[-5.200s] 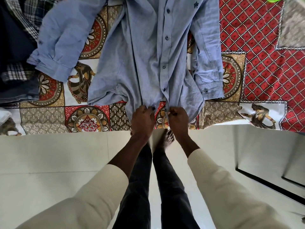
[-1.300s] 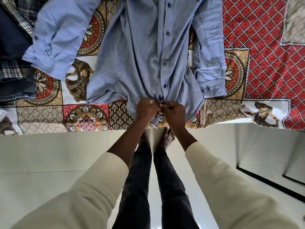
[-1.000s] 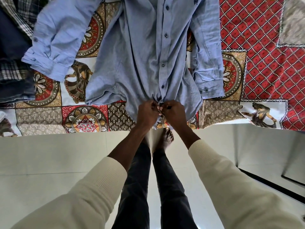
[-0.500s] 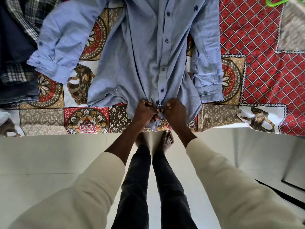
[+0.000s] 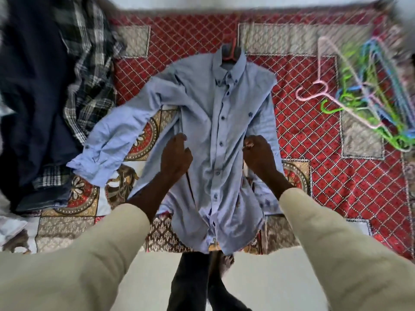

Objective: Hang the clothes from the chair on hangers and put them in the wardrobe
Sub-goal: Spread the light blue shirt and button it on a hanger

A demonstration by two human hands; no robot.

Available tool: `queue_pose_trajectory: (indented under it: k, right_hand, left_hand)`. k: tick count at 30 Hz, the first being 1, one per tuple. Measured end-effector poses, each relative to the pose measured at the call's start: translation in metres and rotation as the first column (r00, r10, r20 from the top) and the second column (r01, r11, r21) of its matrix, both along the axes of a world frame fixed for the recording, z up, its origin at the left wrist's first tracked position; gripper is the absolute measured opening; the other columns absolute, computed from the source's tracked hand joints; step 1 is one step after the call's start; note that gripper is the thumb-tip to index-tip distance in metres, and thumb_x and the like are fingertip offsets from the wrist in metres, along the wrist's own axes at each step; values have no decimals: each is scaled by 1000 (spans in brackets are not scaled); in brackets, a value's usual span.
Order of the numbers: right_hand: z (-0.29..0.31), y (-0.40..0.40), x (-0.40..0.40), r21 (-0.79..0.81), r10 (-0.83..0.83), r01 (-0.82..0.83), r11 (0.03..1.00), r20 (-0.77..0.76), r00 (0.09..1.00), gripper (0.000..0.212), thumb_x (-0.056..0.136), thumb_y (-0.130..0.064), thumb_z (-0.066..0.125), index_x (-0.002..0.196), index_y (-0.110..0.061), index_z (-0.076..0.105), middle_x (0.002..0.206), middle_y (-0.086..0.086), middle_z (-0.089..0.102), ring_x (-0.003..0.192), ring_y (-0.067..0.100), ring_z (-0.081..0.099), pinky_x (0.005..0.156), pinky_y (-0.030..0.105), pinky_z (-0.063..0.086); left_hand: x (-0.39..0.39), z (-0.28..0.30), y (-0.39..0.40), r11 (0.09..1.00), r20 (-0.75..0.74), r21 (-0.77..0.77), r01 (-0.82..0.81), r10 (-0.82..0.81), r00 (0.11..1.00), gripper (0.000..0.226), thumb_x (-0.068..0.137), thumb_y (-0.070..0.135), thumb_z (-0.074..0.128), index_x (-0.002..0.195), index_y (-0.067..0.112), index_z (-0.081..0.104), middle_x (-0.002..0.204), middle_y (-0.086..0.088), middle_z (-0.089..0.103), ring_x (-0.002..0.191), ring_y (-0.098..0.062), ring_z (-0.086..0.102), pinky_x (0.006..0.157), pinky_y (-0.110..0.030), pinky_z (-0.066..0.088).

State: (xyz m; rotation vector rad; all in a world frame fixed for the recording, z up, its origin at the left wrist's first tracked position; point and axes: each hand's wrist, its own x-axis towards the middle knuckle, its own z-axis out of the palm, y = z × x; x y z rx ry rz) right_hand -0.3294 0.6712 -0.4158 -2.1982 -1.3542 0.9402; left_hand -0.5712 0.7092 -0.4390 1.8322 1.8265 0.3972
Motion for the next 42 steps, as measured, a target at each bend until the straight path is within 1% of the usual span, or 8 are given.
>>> queue_pose_trajectory:
  k: [5, 10, 17, 26, 32, 35, 38, 42]
  right_hand:
    - [21, 121, 30, 44, 270, -285, 958, 211, 940, 39, 86, -4, 53, 124, -4, 59, 126, 15, 56, 111, 35, 58, 88, 40, 51]
    - [-3, 196, 52, -103, 455, -452, 886, 386, 803, 48, 92, -11, 51, 140, -8, 45, 145, 14, 45, 132, 35, 41, 102, 44, 40]
    - [-103, 225, 91, -339, 464, -354, 872, 339, 818, 85, 94, -36, 57, 156, -8, 6, 164, 12, -4, 149, 39, -4, 119, 56, 16]
    - [-150, 244, 106, -400, 555, -431, 808, 274, 785, 90, 88, -38, 62, 155, -3, 13, 163, 18, 5, 149, 40, -5, 120, 56, 6]
    - [-141, 249, 111, -436, 567, -432, 789, 248, 785, 92, 90, -42, 59, 156, -7, 6, 163, 16, -6, 149, 37, -12, 121, 53, 6]
    - [-101, 242, 101, -397, 588, -479, 783, 221, 778, 82, 90, -31, 64, 153, 0, 21, 162, 17, 14, 150, 35, 1, 121, 49, 11]
    - [-59, 225, 90, -64, 424, -430, 901, 348, 836, 29, 77, -13, 78, 103, -2, 71, 111, 18, 68, 106, 34, 64, 83, 39, 53]
    - [17, 199, 81, 186, 69, -166, 969, 438, 896, 41, 81, -2, 59, 122, 1, 59, 123, 24, 57, 113, 42, 53, 93, 44, 44]
  left_hand:
    - [21, -8, 149, 961, -81, 137, 240, -231, 970, 42, 80, 19, 40, 101, -9, 66, 92, -28, 65, 83, -45, 65, 77, -45, 51]
    - [62, 1, 232, 969, -38, 61, 241, -239, 970, 46, 77, 16, 36, 108, -3, 64, 107, -25, 65, 102, -38, 60, 88, -46, 46]
    - [124, -32, 337, 908, -101, 131, 398, -387, 917, 33, 85, 18, 42, 97, -3, 66, 97, -25, 67, 92, -43, 61, 81, -48, 48]
    - [161, -22, 384, 755, -366, -296, 585, -655, 661, 56, 86, 23, 62, 139, 16, 46, 132, -15, 57, 120, -35, 55, 98, -45, 44]
    - [161, -14, 369, 801, -416, -131, 584, -580, 701, 34, 90, 16, 53, 123, 8, 59, 130, -22, 47, 119, -39, 48, 100, -48, 44]
    - [151, 0, 362, 741, -268, -112, 663, -665, 698, 20, 89, 15, 58, 107, 10, 67, 107, -10, 64, 97, -27, 61, 82, -35, 52]
    - [133, 27, 348, 695, -247, -80, 714, -708, 662, 18, 88, 11, 52, 83, 6, 68, 77, -6, 66, 72, -26, 62, 68, -34, 53]
    - [111, 72, 323, 790, -119, 209, 576, -564, 817, 21, 80, 16, 52, 80, 4, 69, 95, -16, 62, 84, -31, 59, 76, -42, 50]
